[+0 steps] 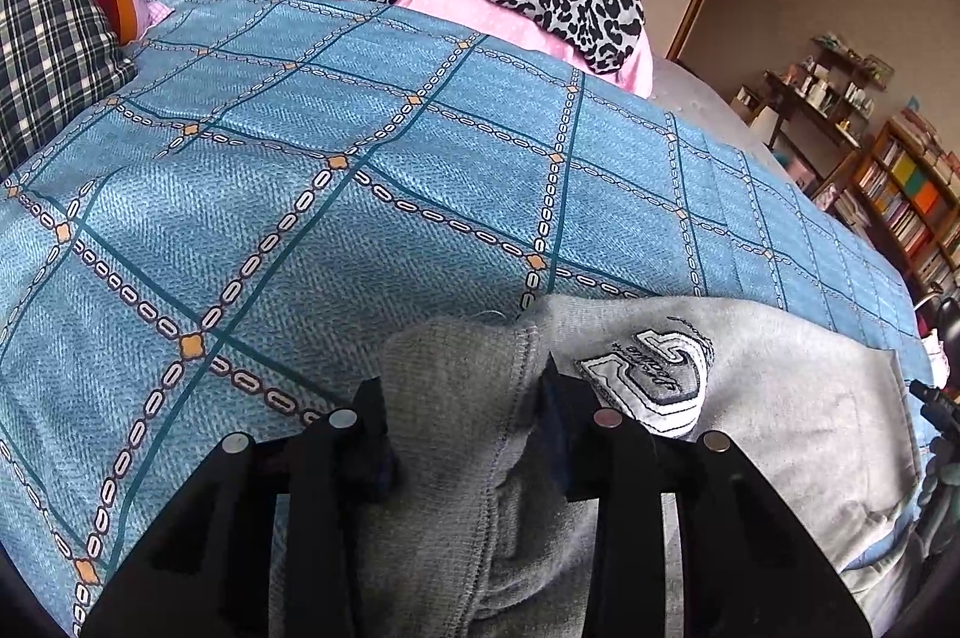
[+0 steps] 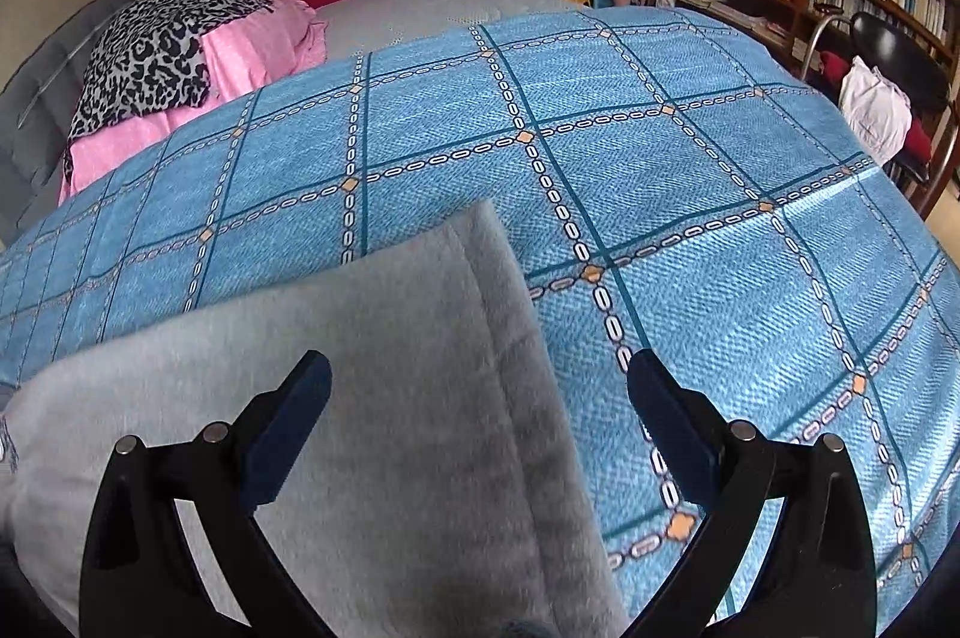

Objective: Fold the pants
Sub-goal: 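Grasp the hem of the sweatpants leg with the right gripper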

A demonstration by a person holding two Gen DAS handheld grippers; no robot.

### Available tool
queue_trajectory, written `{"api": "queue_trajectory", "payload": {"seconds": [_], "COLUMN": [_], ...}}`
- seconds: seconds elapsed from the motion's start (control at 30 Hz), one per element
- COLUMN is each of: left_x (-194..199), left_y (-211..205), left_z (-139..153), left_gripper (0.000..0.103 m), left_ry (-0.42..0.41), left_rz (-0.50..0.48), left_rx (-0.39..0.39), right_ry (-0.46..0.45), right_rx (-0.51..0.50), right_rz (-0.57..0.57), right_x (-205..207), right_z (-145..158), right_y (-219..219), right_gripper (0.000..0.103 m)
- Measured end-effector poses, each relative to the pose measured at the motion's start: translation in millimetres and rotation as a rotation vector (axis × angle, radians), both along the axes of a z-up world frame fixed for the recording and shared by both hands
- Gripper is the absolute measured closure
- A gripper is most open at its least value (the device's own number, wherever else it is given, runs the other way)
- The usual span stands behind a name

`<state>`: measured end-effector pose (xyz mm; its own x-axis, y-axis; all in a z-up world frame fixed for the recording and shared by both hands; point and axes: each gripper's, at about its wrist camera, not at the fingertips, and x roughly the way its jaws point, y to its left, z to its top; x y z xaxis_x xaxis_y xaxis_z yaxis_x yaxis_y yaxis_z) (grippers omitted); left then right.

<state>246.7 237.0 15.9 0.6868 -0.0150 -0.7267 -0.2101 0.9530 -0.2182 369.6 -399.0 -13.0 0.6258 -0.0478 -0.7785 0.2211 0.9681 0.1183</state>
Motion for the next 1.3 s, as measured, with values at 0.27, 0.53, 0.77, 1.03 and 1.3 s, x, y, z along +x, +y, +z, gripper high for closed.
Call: {"api": "queue_trajectory", "payload": {"seconds": [0.27, 0.53, 0.77, 1.03, 1.3], "left_x": [9, 13, 13, 8, -1], "left_y": [4, 4, 7, 9, 17], "left_z": [-9, -14, -16, -11, 0], "left_gripper": [0.066, 0.065, 0.065, 0.065, 0.066], "left_ry": [0.029, 0.042, 0.044, 0.021, -0.024], "left_rz": [0.012, 0.018, 0.026, 0.021, 0.037], "left_rx": [0.005, 0.012, 0.001, -0.005, -0.047], "right_ry": [0.077, 0.095, 0.068, -0.048, -0.153], "right_rx": [0.041, 0.022, 0.015, 0.041, 0.049], "right_rz": [-0.013, 0.008, 0.028, 0.043, 0.053], "right_x": [67, 78, 71, 32, -27], "right_z": [-26, -41, -26, 16, 63], "right_y": [-12, -13, -8, -11, -4], "right_gripper": [0.003, 0.007, 0.086, 0.094, 0.094]}}
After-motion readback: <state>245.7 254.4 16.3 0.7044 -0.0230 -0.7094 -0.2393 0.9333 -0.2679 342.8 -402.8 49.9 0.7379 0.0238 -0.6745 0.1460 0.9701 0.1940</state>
